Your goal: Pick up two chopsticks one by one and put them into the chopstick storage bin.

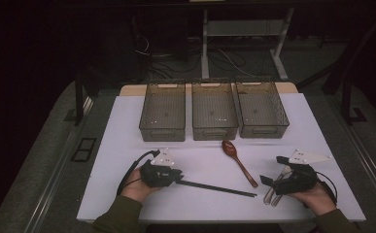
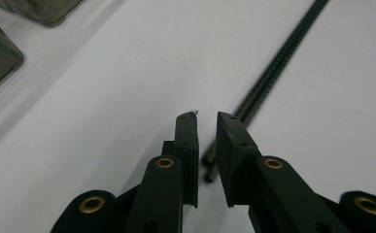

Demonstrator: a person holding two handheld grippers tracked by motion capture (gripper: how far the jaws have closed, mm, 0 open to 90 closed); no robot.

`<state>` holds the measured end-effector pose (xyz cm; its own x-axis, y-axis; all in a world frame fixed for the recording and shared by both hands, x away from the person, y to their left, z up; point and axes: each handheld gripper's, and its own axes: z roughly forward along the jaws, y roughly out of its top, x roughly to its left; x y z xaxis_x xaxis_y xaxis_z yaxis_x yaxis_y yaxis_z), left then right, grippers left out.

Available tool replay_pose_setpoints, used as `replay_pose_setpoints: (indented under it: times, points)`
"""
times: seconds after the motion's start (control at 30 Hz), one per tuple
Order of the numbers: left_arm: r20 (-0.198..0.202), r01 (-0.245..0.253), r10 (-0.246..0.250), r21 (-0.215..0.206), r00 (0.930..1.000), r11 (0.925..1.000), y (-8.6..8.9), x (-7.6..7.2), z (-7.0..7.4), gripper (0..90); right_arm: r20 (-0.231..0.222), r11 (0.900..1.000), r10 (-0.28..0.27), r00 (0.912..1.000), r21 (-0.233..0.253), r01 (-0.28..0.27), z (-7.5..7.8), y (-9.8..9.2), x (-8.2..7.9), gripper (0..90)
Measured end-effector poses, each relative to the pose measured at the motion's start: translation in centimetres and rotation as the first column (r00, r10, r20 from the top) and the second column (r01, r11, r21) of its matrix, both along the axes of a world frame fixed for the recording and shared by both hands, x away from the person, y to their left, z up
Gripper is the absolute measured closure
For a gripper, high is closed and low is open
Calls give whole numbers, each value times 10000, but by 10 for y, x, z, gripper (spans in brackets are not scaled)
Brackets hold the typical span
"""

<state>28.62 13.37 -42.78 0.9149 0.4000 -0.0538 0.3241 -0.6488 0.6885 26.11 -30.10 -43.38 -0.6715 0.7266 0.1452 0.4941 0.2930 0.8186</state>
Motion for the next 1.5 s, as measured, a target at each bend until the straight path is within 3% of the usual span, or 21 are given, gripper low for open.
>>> replay_pose_setpoints:
  times: [0.13,0.27,0.37,0.57,0.93,1.2,1.5]
  points:
    - [-32,119,-120,-111,9999,9999,7,-5,-5,734,-7,10000,10,10000,-14,-10,0,1,0,6]
    - [11,301,-301,-146,9995,9994,3,-3,-10,707,-19,10000,4,10000,-11,-4,0,1,-1,6]
    - [-86,457,-457,63,9989,9989,0,0,-15,708,-25,10000,-12,10000,-7,12,0,1,0,6]
    - [-236,396,-395,62,9989,9992,1,0,-16,748,-14,10000,-5,10000,-4,5,0,0,0,6]
    - [-400,885,-876,211,9954,9959,6,-14,-13,839,-16,10000,-49,10000,7,49,0,0,-1,6]
    - [-474,1116,-1101,291,9928,9933,7,-21,-12,837,-20,10000,-49,10000,-7,49,0,0,-1,6]
    - [-118,1331,-1337,-469,9909,9900,-7,-19,-2,777,-35,10000,-40,10000,-20,39,0,0,0,6]
